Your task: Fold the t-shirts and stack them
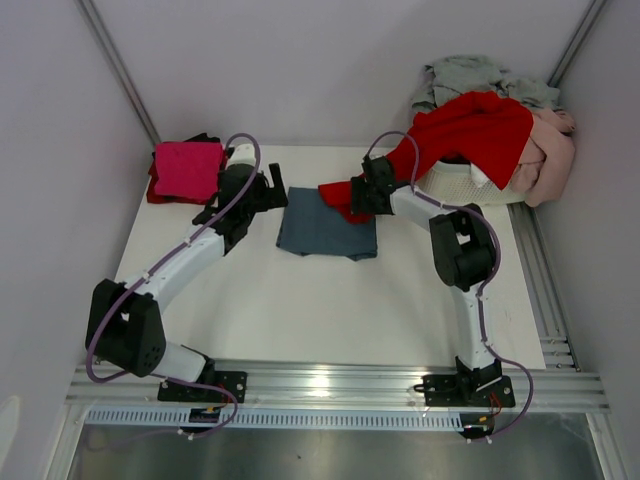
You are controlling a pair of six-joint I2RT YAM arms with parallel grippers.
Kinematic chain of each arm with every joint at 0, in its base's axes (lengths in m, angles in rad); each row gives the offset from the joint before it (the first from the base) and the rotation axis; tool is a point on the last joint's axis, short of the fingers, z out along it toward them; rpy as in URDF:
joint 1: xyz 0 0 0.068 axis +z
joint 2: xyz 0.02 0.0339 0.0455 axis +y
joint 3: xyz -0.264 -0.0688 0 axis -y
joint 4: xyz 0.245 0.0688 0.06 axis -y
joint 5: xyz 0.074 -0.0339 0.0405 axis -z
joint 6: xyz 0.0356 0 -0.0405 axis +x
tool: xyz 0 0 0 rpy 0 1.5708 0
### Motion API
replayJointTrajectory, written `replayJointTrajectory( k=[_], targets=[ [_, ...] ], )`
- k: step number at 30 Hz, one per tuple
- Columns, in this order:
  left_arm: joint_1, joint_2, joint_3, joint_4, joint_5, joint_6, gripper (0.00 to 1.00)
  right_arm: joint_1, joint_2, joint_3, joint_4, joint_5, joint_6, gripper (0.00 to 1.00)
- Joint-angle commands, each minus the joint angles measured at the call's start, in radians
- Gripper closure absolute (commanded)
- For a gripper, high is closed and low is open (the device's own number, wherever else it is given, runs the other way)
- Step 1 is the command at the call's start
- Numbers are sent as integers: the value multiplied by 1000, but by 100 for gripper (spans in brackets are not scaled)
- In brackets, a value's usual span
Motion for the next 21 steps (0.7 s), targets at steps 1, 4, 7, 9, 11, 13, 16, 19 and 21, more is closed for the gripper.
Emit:
replayJointTrajectory(
  k=[1,4,7,9,11,13,16,19,21],
  targets=[
    [-12,-47,-10,23,2,-8,1,12,34,85,5,-7,9,38],
    [-12,-59,-16,27,-4,-2,1,20,45,128,-21,19,6,94],
    [-12,-64,-15,34,-5,4,1,33,16,164,-29,69,-25,96],
    [-13,-61,-13,34,-6,4,1,46,-7,216,-35,99,-68,92],
    [-12,-59,-13,37,-1,4,1,52,-19,254,-43,122,-115,75],
    [-12,-58,-13,40,1,6,1,61,-22,302,-60,126,-149,50],
    [-12,-53,-10,40,2,7,1,69,-28,306,-60,152,-171,51],
    [-12,-52,-9,43,4,9,1,70,-24,288,-57,160,-164,72],
    [-12,-50,-9,44,1,12,1,70,-21,277,-53,162,-157,100]
  ],
)
